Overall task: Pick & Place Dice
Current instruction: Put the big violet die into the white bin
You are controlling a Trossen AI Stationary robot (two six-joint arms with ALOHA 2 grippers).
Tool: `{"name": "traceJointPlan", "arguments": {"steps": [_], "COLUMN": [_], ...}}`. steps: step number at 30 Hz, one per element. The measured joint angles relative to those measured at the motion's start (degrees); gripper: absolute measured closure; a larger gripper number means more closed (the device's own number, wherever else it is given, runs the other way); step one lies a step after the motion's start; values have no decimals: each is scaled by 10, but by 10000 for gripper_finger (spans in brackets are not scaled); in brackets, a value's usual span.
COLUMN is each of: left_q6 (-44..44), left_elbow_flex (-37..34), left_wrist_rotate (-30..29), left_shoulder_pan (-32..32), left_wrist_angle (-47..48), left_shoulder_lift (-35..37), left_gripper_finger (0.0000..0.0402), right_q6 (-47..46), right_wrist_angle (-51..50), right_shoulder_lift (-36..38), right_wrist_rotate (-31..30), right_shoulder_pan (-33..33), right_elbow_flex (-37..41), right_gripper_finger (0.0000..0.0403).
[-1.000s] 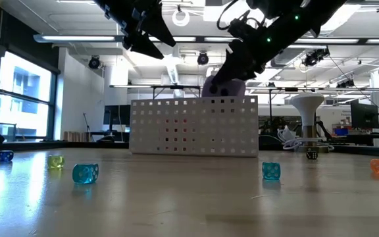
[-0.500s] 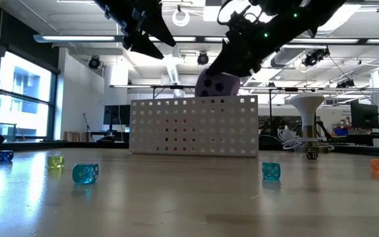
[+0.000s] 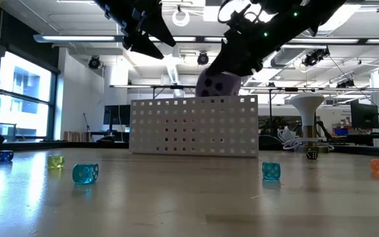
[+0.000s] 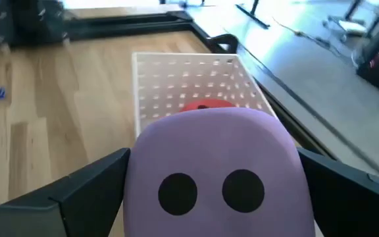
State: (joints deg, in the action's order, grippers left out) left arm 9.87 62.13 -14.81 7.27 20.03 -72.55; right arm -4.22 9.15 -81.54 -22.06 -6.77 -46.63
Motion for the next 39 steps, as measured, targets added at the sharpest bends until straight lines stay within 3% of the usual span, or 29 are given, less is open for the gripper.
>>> {"name": "traceJointPlan", "arguments": {"steps": [2,5,7,11,14,17,22,31,39], "left_q6": [0,0,0,0,0,0,0,0,-77], "left_elbow_flex": [0,0,0,0,0,0,0,0,2], "left_wrist_rotate": [0,0,0,0,0,0,0,0,-3], "left_shoulder_pan": [0,0,0,0,0,0,0,0,13], "left_wrist_angle": [0,0,0,0,0,0,0,0,-228], "left_shoulder_lift": [0,0,0,0,0,0,0,0,-38], "left_gripper_finger": [2,2,2,2,2,2,2,2,2], "right_q6": [20,-16,5,-15,26,14,22,26,33], "right_wrist_angle": [-5,-4,7,25,44,44,50,82,91], "right_shoulder_lift": [0,0,0,1,4,3,3,1,1], "right_wrist_rotate": [21,-18,20,-41,13,-31,11,12,11], "right_shoulder_pan": [-5,-5,-6,-5,-6,-3,7,20,29], "right_elbow_flex": [0,0,0,0,0,0,10,18,18], "right_gripper_finger": [3,3,3,3,3,3,3,3,3]}}
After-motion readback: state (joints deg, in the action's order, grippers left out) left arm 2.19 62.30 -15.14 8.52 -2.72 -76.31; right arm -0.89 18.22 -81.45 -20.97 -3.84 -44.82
